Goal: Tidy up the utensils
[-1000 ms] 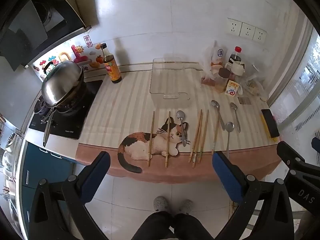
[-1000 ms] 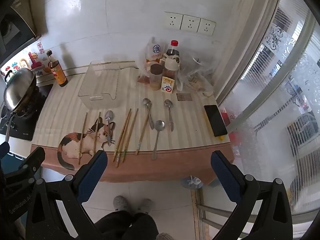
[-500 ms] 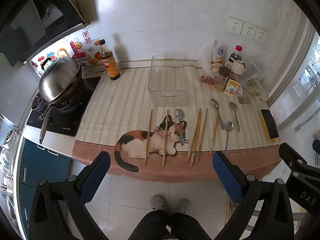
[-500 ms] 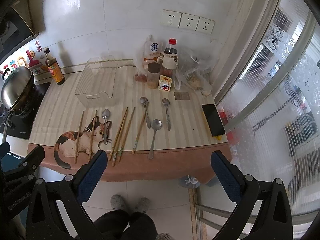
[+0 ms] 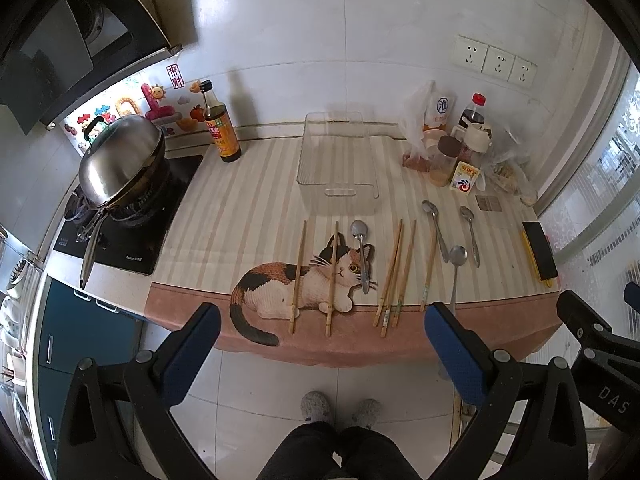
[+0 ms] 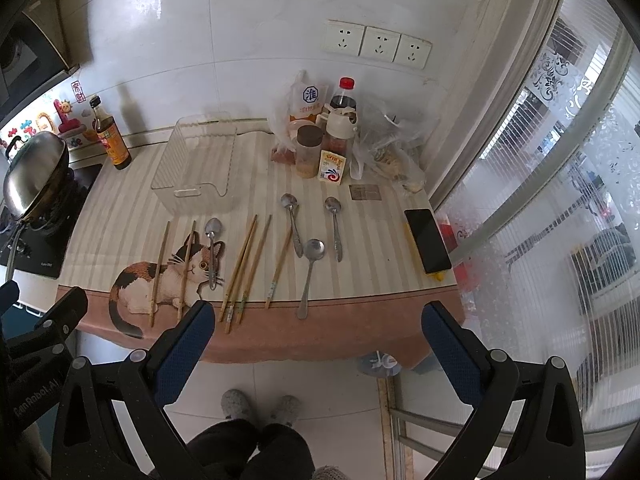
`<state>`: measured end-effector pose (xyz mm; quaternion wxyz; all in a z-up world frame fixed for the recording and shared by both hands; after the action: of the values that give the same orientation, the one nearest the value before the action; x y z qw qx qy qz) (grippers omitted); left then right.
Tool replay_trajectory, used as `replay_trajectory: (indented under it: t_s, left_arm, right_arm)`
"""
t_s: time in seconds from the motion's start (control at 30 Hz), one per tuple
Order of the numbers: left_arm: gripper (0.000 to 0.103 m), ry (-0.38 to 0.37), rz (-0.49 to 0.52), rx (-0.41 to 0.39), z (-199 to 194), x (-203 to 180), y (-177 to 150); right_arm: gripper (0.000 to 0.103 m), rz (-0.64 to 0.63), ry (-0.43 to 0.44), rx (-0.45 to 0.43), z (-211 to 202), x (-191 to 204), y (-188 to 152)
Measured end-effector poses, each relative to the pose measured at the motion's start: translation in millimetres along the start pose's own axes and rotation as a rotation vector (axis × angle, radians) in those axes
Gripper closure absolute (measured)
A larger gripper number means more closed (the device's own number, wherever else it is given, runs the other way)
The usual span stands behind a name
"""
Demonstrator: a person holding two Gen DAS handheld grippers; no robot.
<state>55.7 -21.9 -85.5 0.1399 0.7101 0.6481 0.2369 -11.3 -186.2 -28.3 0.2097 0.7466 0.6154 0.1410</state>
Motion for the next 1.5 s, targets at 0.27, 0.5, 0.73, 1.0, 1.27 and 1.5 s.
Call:
replay_trajectory:
  t_s: [0.27, 0.5, 0.73, 1.0, 1.27, 1.5]
  left_arm:
    - [0.000, 0.000, -0.003, 0.005, 1, 4, 2]
    - [0.000, -0.001, -0.009, 0.005, -2, 11, 4]
    - [0.000, 0.001, -0.011, 0.007, 1, 13, 12]
    - [0.000, 0.000, -0.011, 0.003, 1, 18, 9]
    - [0.000, 0.005, -0.014, -0.002, -2, 21, 5]
    - [0.000, 0.004, -0.013, -0.006, -3, 23, 2]
  right_arm:
    - [0.000, 0.000, 0.003, -0.003, -2, 0, 0]
    - [0.000, -0.004, 0.005, -0.003, -3, 4, 1]
    - [0.000, -0.003, 0.008, 0.000, -2, 5, 2]
    - [0.000, -0.004, 0.009, -0.005, -3, 8, 2]
    - [0.000, -0.004, 0.009, -0.005, -3, 9, 2]
    - [0.000, -0.006, 0.011, -0.007, -5, 14, 2]
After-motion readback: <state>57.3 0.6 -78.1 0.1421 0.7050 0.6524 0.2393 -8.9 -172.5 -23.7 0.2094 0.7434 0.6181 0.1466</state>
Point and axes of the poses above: each gripper's, at about its wrist camera, not at the fingertips, and z roughly the way its jaws point, x to its left, y to its top, the point moved 8 cm from there along z, roughly the way its jaws point, and after that the axes turned 7 degrees about y, right-handed, at the moved point
